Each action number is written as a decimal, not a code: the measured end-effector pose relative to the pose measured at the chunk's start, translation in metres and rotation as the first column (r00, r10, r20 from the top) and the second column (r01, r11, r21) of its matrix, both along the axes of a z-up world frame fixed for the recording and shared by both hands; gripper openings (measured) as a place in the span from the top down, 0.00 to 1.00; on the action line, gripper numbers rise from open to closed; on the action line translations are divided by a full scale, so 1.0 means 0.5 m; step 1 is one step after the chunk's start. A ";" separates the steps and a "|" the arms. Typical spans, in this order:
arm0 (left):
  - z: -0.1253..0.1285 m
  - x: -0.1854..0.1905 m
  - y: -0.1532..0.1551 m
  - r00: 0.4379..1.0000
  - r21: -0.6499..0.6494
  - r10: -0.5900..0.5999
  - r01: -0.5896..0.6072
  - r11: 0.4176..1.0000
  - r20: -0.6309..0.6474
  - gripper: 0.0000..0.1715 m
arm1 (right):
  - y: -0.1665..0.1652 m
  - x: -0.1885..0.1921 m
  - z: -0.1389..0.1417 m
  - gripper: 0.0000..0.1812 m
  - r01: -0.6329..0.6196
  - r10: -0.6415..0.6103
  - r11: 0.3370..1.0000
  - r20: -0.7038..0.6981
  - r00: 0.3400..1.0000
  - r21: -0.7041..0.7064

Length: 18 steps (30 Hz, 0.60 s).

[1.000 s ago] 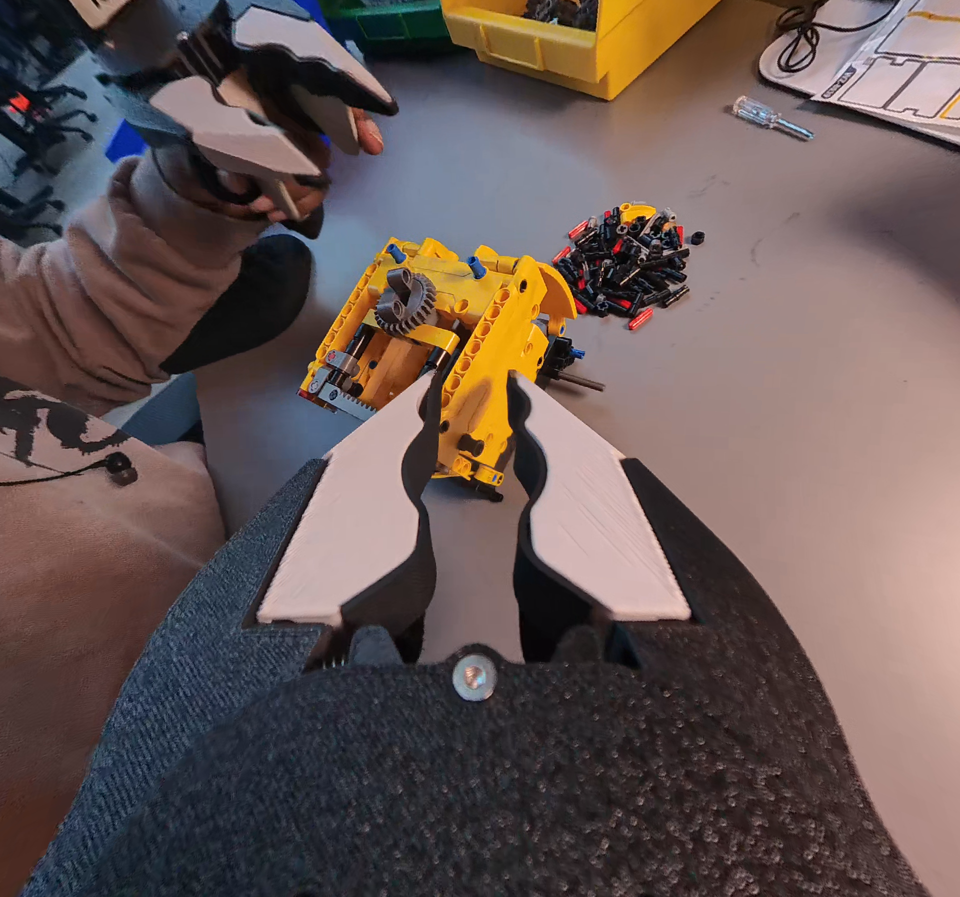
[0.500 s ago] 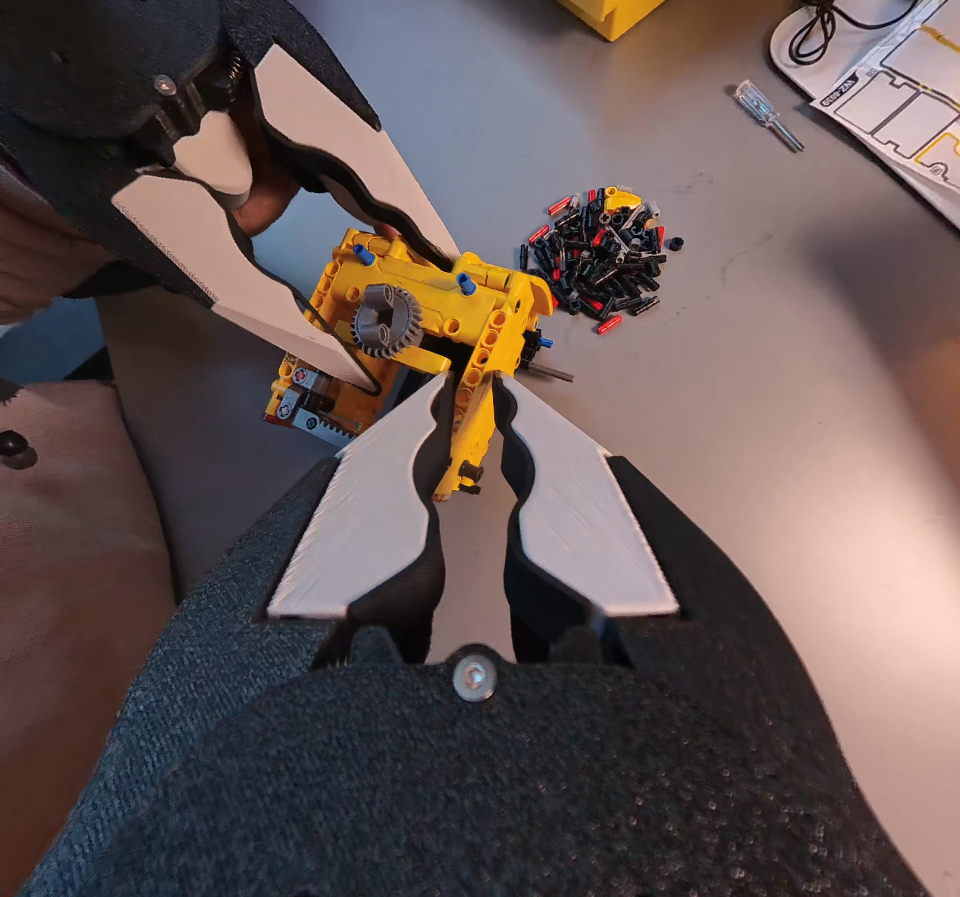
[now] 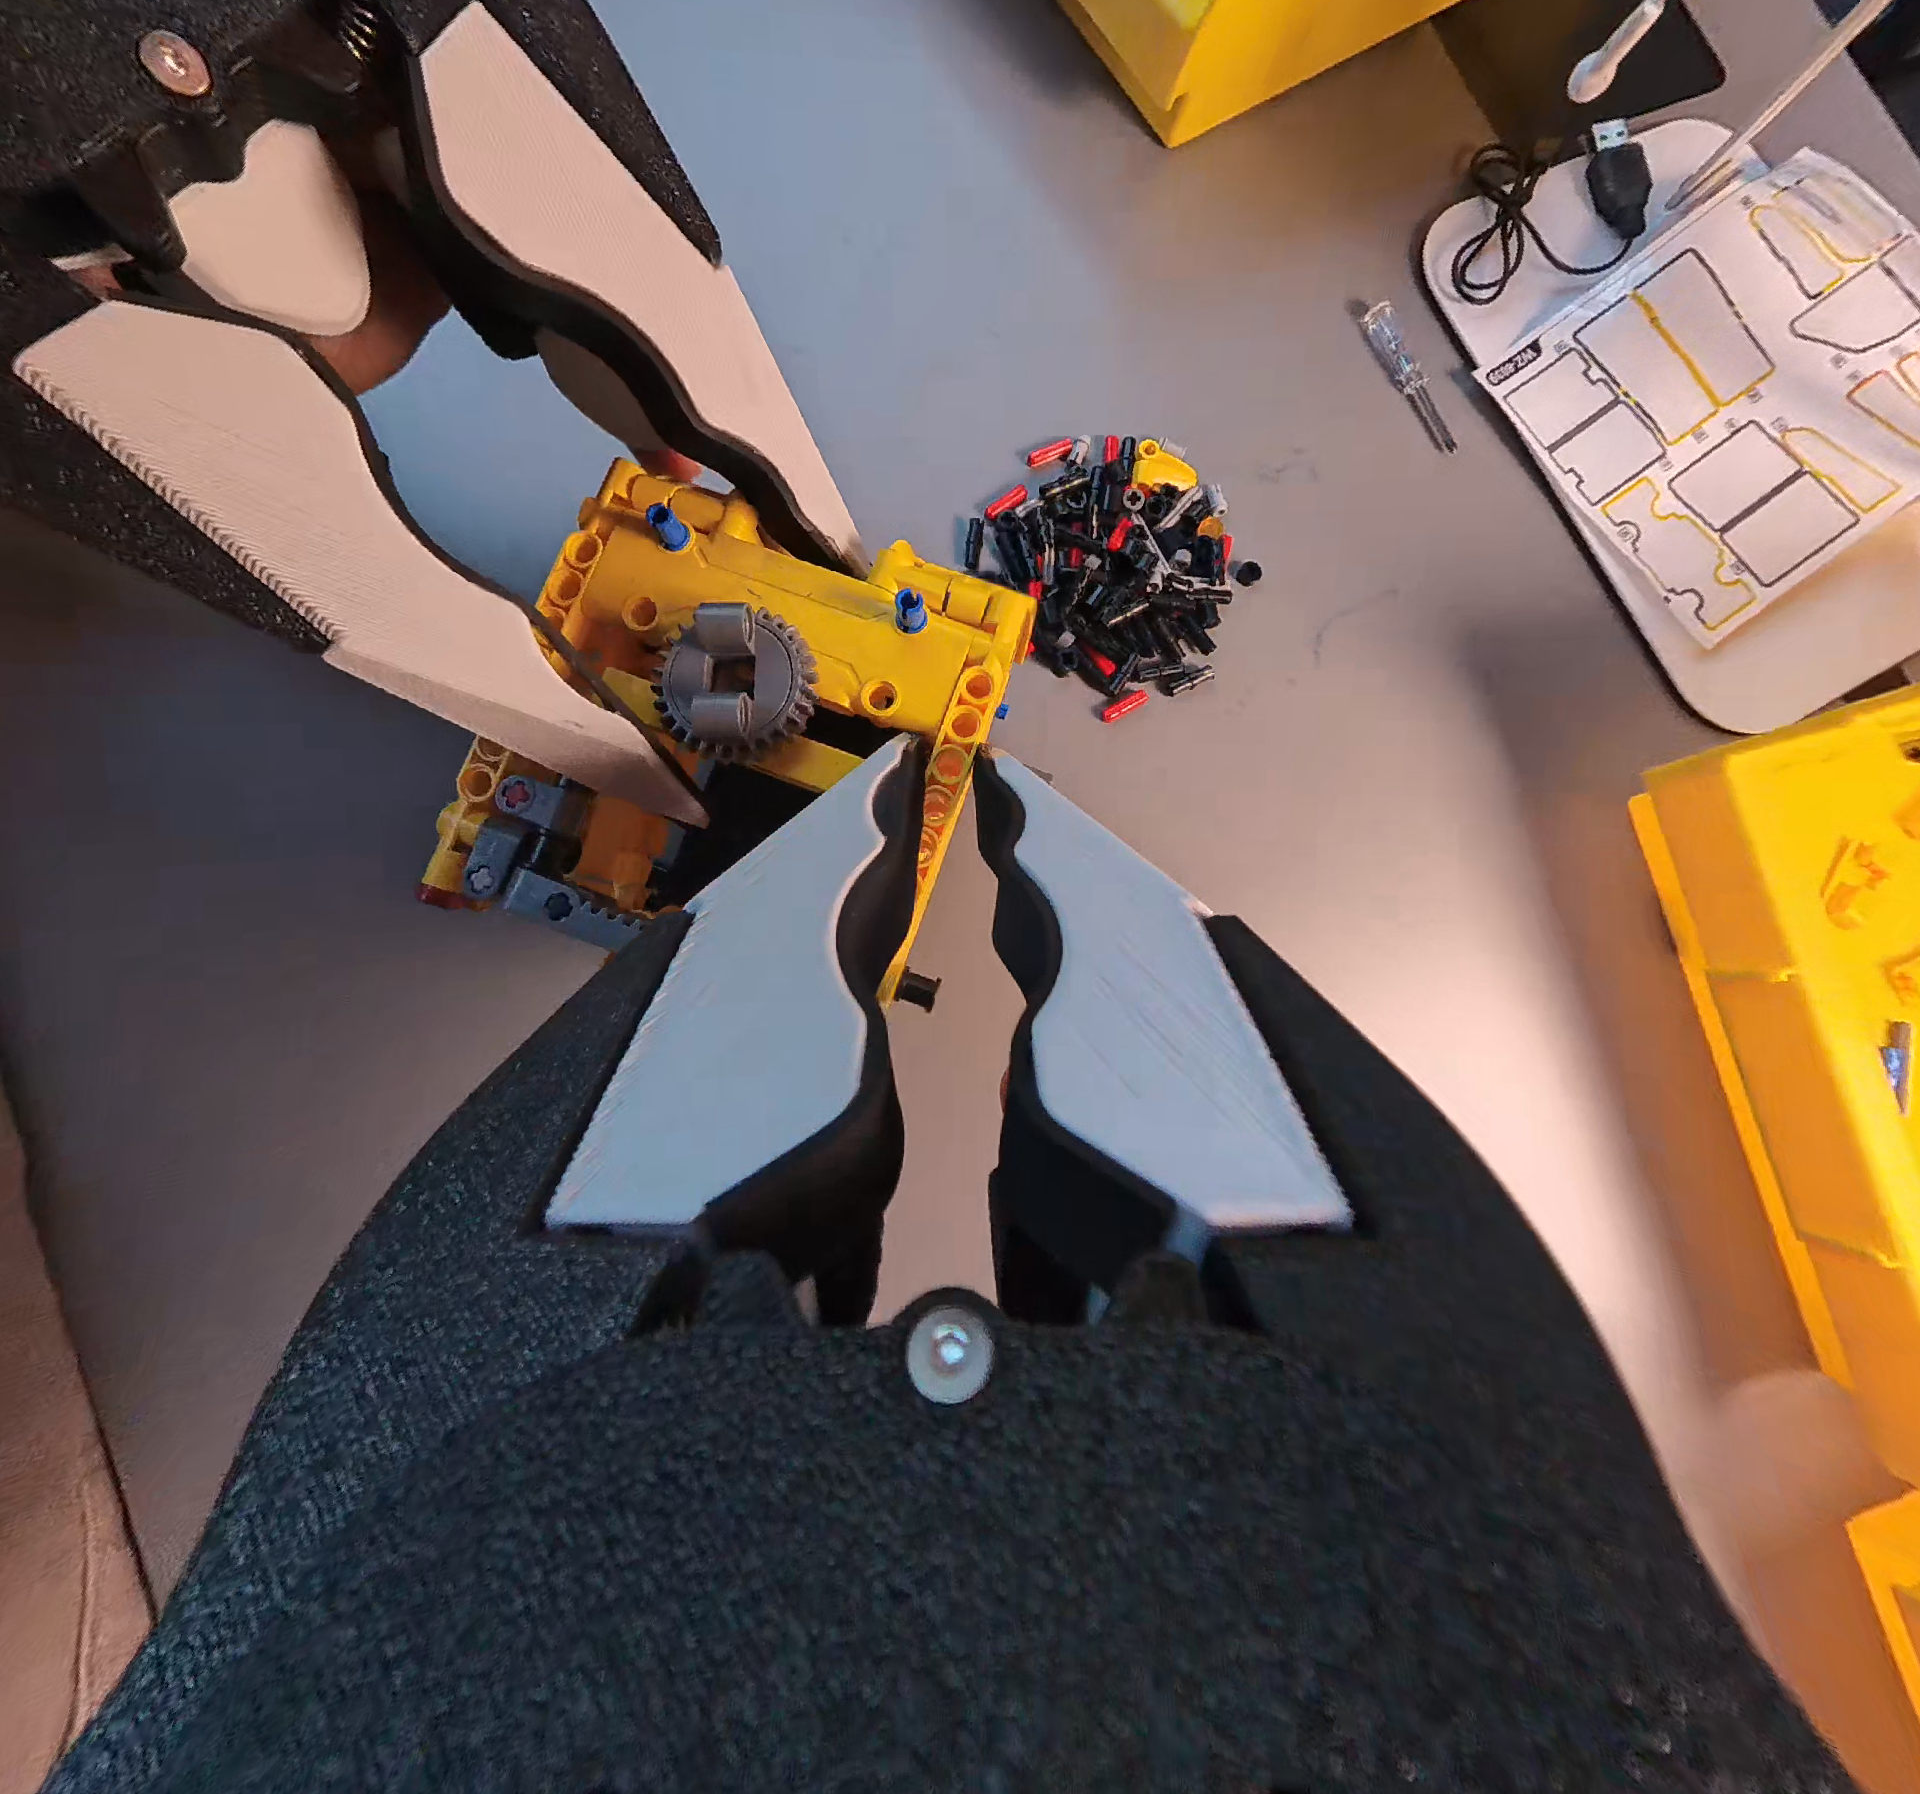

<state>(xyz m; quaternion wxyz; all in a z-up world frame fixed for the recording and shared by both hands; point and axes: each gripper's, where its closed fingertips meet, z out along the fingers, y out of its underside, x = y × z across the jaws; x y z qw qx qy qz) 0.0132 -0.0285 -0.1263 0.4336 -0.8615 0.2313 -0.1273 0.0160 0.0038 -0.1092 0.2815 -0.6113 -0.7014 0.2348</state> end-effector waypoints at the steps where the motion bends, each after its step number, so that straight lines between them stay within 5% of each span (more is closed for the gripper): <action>1: 0.000 0.000 0.001 1.000 0.002 0.006 -0.006 1.000 0.001 0.69 | 0.002 0.000 0.000 0.96 0.004 -0.004 1.000 -0.011 1.000 0.012; 13: 0.003 0.004 0.015 0.996 0.032 0.086 -0.086 0.996 0.007 0.70 | 0.022 0.000 0.000 0.97 0.081 -0.080 0.997 -0.118 0.990 0.005; 16: 0.002 0.025 -0.015 0.999 0.021 0.037 -0.038 0.999 0.021 0.71 | 0.151 0.050 -0.008 0.97 0.275 -0.259 0.941 -0.101 0.961 0.199; 18: 0.001 0.042 -0.034 1.000 0.028 0.019 -0.020 0.999 0.022 0.70 | 0.121 0.056 0.018 0.96 0.252 -0.254 0.967 -0.165 0.953 -0.034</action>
